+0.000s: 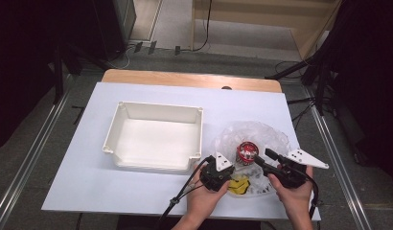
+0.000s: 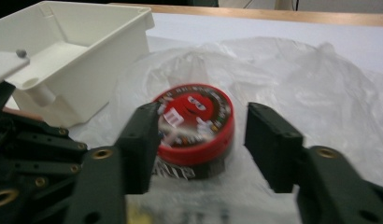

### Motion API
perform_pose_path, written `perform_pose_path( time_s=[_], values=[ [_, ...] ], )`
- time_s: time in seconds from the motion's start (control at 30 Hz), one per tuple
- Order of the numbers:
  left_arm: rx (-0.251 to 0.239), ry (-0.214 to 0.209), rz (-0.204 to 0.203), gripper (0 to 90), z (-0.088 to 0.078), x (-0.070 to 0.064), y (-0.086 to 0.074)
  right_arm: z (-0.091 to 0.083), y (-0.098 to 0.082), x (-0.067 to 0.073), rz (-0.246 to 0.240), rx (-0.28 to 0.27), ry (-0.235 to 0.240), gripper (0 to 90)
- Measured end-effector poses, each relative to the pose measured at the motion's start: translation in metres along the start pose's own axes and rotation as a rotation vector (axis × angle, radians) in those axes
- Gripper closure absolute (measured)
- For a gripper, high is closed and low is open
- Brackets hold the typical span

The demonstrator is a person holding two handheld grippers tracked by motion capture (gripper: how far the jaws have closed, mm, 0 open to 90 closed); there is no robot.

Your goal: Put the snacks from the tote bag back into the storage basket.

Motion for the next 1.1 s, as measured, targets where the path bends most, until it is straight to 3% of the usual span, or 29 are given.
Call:
perform_pose_path(
  time_s=[0.1, 0.17, 0.37, 0.57, 0.77, 0.93, 1.03, 1.1],
  values=[
    [-0.002, -0.006, 0.006, 87.1, 0.000, -0.001, 0.000, 0.012, -0.004, 0.005, 0.019, 0.049, -0.006, 27.2],
    [-0.003, -0.007, 0.008, 87.0, 0.000, -0.001, 0.000, 0.020, -0.014, 0.006, 0.019, 0.098, -0.003, 23.2],
    [-0.003, -0.011, 0.015, 87.1, 0.000, -0.002, 0.000, 0.032, -0.028, 0.010, -0.016, 0.149, -0.023, 20.6],
    [0.000, -0.014, 0.020, 87.0, 0.000, -0.002, 0.000, 0.044, -0.038, 0.006, -0.035, 0.172, -0.066, 22.9],
    [-0.003, -0.015, 0.019, 87.1, -0.001, -0.002, 0.000, 0.051, -0.045, 0.005, -0.021, 0.180, -0.073, 22.0],
    [-0.003, -0.016, 0.017, 87.2, -0.001, -0.002, 0.000, 0.049, -0.041, 0.005, -0.070, 0.161, -0.098, 25.4],
    [-0.003, -0.014, 0.014, 87.2, -0.001, -0.002, 0.000, 0.047, -0.036, 0.007, -0.029, 0.150, -0.076, 25.5],
    [-0.005, -0.015, 0.015, 87.3, -0.001, -0.002, 0.000, 0.045, -0.030, 0.008, -0.030, 0.136, -0.076, 25.6]
  ],
)
Point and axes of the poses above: each handheld gripper's, and its own axes: z roughly forward along the jaws, y roughly out of its top, x roughly to its left, the point moved 10 cm from there along z, roughly forward along the jaws, and after that the axes turned 15 degrees about -x, right-handed, at the moved point
